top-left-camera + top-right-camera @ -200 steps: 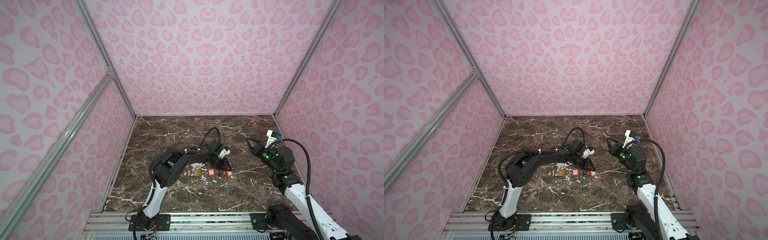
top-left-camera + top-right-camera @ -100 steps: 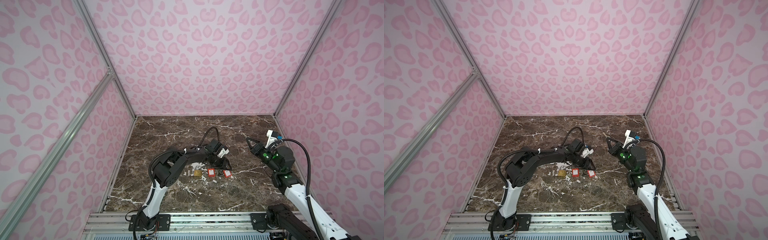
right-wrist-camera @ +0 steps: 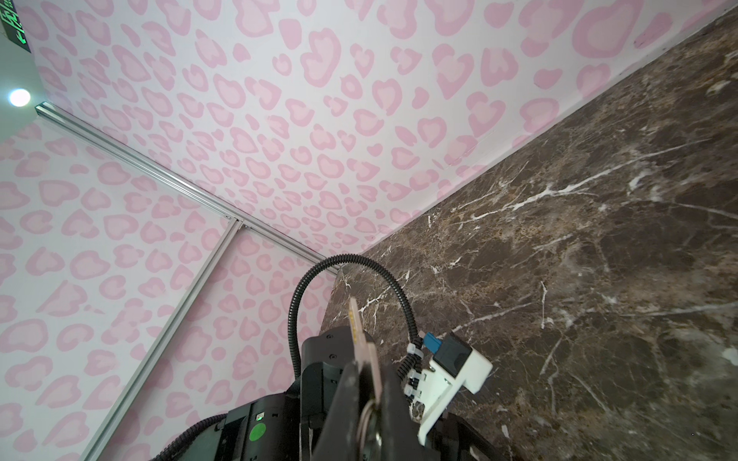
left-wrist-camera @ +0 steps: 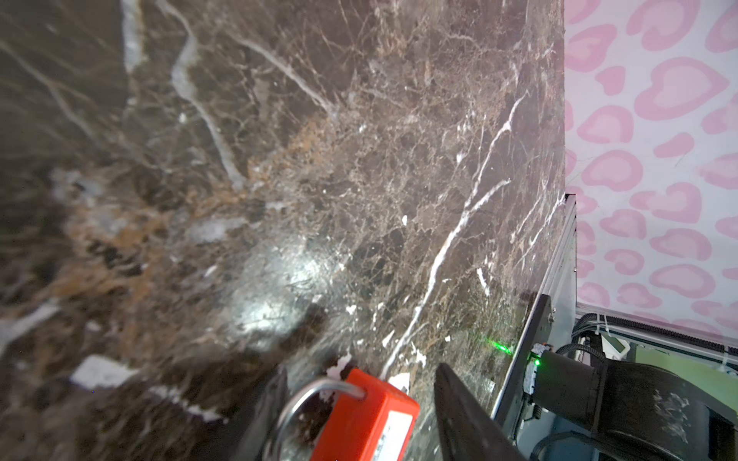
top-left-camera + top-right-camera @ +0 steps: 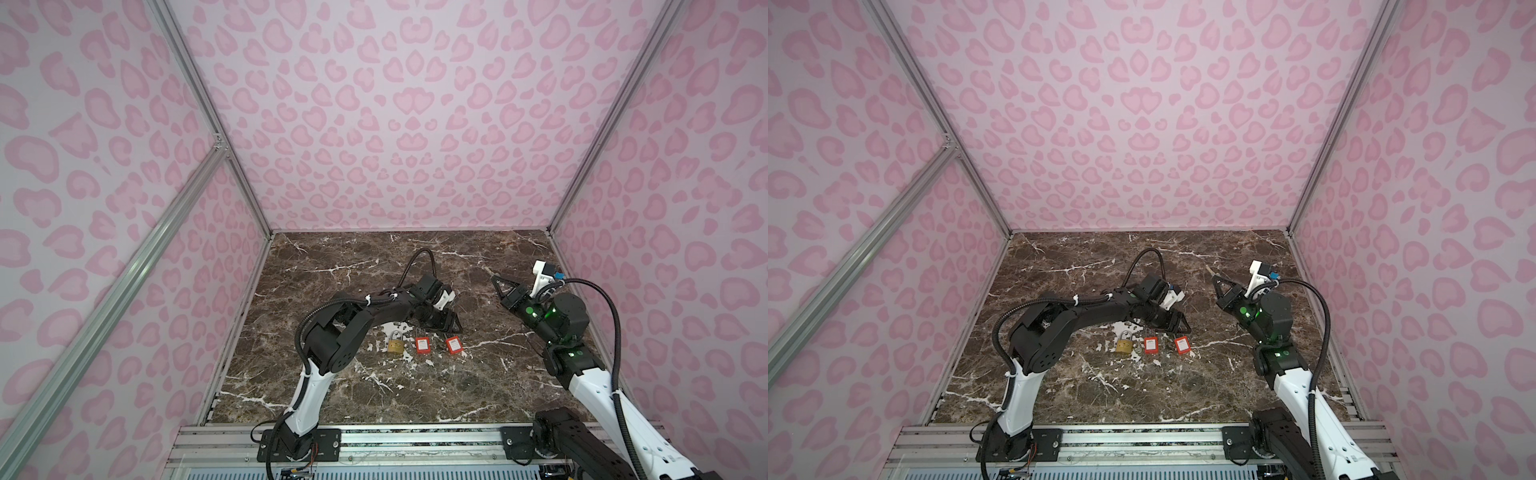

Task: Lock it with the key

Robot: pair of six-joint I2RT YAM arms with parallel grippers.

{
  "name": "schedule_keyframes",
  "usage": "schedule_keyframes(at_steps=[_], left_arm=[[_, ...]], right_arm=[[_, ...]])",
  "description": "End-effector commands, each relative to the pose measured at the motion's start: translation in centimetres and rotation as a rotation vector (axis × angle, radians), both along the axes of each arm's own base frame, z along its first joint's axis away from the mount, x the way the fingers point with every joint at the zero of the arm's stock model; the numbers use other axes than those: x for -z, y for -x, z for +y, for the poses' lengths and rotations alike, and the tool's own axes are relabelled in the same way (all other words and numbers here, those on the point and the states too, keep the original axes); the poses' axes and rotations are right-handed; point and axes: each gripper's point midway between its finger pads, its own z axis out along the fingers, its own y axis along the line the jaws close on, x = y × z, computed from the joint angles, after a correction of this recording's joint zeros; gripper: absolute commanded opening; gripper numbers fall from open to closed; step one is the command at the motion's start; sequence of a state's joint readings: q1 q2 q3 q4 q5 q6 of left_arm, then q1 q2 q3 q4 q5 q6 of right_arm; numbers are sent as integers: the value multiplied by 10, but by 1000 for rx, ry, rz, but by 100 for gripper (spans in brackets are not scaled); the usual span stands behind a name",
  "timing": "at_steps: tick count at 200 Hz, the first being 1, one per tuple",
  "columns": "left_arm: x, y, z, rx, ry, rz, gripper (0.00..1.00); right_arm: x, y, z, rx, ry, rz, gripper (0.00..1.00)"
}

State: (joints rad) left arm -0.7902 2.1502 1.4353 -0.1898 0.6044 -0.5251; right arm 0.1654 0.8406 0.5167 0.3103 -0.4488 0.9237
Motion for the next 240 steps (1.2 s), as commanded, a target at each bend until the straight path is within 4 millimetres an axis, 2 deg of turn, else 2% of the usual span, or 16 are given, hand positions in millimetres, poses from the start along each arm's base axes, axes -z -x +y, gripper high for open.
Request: schedule_keyframes(at_steps=[1,35,99,159,180,204,240], left_arm=[[-5,-4,0,-13,-6,-2,61],[-9,-5,-7,0,18,8,61],[-12,-9,-3,-16,9,-13,61],[-42,-28,5,-73,48,-53,61],[-59,-34,7,-91,70,-72,61],[-78,-39,12,-117,92,-100,61],[-94,-46,25,-157,104,-125,61]], right_arm=[[-3,0,-1,2,1,-25,0],[0,1,-1,5,1,-18,0],[5,3,-8,40,-15,-3,0],[18,9,-14,68,-7,48,0],[34,11,-17,91,-14,116,0],[64,15,-22,123,-32,226,0],[101,22,-22,156,-107,320,0]])
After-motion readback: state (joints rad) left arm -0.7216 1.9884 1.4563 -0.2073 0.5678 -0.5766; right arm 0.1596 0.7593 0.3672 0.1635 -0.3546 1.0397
